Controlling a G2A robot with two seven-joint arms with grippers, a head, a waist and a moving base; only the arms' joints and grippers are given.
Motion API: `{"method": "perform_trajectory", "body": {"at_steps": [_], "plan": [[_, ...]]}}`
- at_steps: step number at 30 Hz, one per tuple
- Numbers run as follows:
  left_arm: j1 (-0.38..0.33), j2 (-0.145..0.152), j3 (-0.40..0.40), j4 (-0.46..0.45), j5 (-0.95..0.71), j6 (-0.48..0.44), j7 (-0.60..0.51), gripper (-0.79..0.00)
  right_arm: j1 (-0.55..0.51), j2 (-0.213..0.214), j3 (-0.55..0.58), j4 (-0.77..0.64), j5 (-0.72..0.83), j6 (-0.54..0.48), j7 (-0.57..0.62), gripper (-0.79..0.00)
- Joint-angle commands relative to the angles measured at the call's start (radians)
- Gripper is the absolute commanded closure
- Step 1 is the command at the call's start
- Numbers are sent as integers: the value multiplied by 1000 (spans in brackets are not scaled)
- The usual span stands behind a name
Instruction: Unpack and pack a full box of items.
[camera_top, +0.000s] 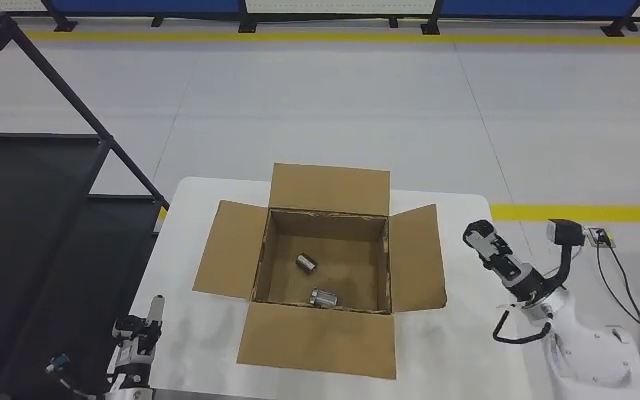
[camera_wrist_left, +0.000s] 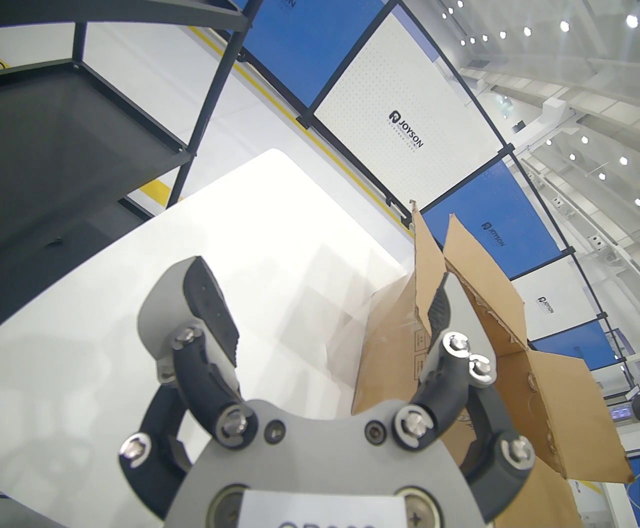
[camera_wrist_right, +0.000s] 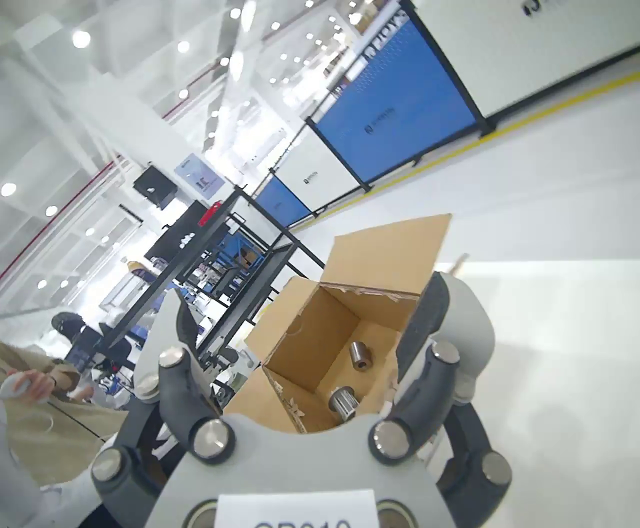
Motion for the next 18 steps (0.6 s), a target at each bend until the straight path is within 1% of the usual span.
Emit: {"method": "perform_trajectory", "body": {"at_steps": [1, 2, 3, 6, 11, 14, 18], "plan": [[-3, -2, -3, 1, -11, 25, 8, -785, 46, 7, -18, 56, 11, 91, 100, -785], [-7, -3, -3, 2, -17, 43, 7, -785, 67, 11, -30, 80, -9, 124, 132, -785], [-11, -4, -4, 5, -17, 65, 1, -785, 88, 12, -47, 95, -5, 133, 162, -785], [-34, -4, 2, 19, 6, 110, -21, -785, 135, 15, -97, 139, 17, 130, 242, -785], [-80, -1, 14, 58, 54, 134, -67, -785, 180, 17, -162, 161, 143, 21, 339, -785], [-109, 2, 34, 83, 98, 146, -114, -785, 188, 17, -188, 141, 195, -36, 357, -785], [-149, 1, 75, 108, 147, 157, -127, -785, 200, 17, -237, 112, 266, -88, 391, -785]]}}
